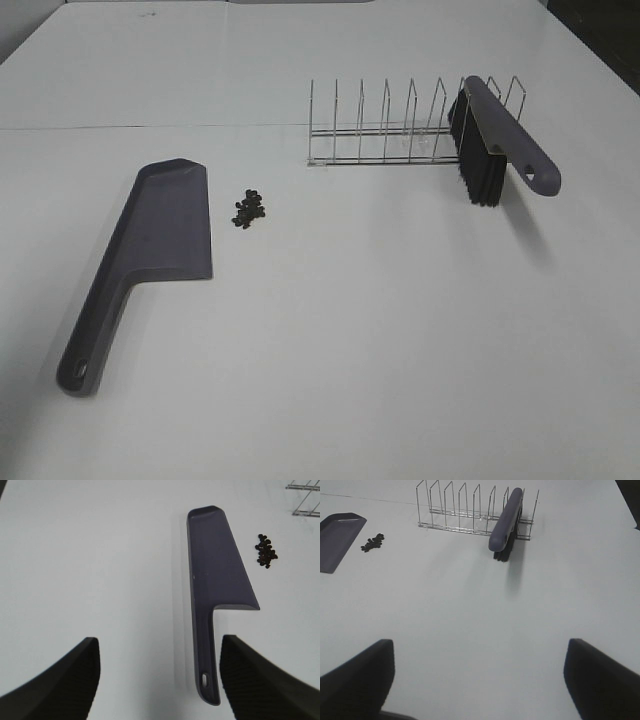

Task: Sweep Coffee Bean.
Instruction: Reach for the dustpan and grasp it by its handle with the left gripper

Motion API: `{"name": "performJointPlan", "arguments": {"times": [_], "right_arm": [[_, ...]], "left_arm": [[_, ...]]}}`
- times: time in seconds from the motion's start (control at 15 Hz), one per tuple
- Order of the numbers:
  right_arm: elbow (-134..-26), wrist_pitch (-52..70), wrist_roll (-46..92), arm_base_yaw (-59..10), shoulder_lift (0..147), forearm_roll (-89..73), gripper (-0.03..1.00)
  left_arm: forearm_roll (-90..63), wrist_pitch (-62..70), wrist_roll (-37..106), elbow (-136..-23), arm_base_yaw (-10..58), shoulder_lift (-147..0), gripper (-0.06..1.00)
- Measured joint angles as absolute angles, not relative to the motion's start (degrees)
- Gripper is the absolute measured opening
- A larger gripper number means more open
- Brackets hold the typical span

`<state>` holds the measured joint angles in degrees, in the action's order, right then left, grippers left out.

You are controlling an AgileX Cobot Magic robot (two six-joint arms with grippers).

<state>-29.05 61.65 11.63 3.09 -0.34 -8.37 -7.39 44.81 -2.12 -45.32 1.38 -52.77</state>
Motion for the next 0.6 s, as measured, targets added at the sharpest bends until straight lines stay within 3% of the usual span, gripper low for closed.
{"name": "performJointPlan", "arguments": {"times": [0.2, 0.6], "right_arm": [[-29.0, 61.7, 11.6, 3.1, -0.3, -8.4, 0.78], [-29.0, 61.7, 11.6, 3.1, -0.3, -8.4, 0.78]], "left_arm": [[-10.1, 44.8, -2.2, -52.4, 1.4, -68.1, 0.62], [-10.4, 50.2, -2.3, -60.8, 4.0, -85.1, 0.65]]}}
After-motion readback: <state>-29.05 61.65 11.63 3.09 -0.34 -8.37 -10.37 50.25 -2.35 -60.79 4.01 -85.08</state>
